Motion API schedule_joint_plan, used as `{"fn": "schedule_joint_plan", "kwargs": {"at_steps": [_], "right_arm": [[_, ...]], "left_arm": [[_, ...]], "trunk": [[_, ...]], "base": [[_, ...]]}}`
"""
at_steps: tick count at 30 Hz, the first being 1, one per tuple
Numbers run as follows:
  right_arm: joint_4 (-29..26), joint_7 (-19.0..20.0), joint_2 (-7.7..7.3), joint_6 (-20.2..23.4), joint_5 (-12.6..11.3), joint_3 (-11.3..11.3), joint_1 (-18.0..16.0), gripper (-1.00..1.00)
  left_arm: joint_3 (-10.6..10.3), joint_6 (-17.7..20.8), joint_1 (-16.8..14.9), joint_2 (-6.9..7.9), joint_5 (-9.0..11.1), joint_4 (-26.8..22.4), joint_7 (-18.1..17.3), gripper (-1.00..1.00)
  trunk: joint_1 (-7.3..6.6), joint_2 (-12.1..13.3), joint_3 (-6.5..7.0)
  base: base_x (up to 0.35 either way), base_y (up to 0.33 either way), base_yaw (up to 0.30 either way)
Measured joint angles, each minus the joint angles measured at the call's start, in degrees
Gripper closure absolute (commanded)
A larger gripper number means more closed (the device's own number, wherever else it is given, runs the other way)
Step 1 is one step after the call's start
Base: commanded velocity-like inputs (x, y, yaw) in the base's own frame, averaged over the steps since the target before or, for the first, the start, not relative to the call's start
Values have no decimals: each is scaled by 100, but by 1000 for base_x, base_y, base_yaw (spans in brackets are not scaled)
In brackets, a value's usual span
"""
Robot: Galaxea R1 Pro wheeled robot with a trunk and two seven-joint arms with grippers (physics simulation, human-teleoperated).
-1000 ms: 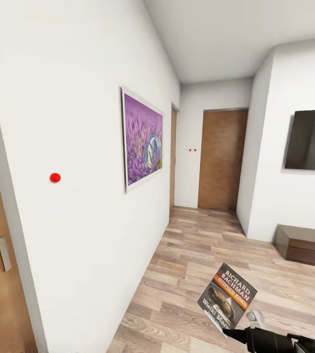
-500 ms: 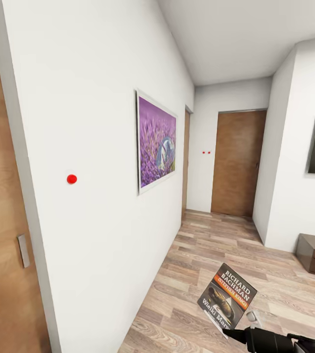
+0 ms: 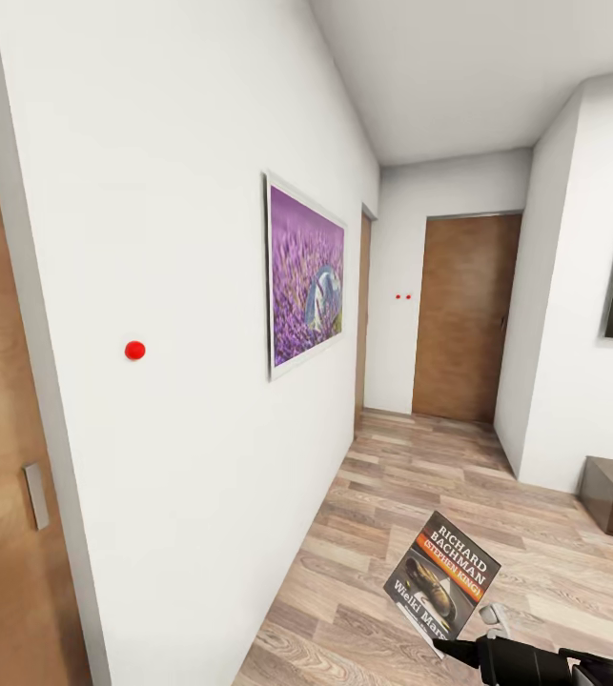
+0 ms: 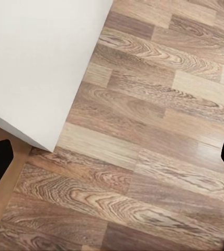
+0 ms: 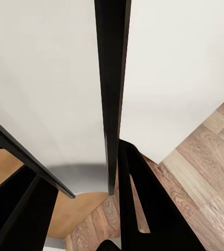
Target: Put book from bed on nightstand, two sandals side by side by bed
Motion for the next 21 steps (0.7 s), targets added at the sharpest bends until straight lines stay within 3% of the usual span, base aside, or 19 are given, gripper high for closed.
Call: {"fn": "schedule_joint_plan", "kwargs": {"at_steps": [21], "right_arm": [[1,-9,-9,-9,1,-1,0,100]], "left_arm": [[0,-2,0,-2,-1,0,0,-100]], "trunk": [[0,1,-132]], "base": [[0,0,0]]}}
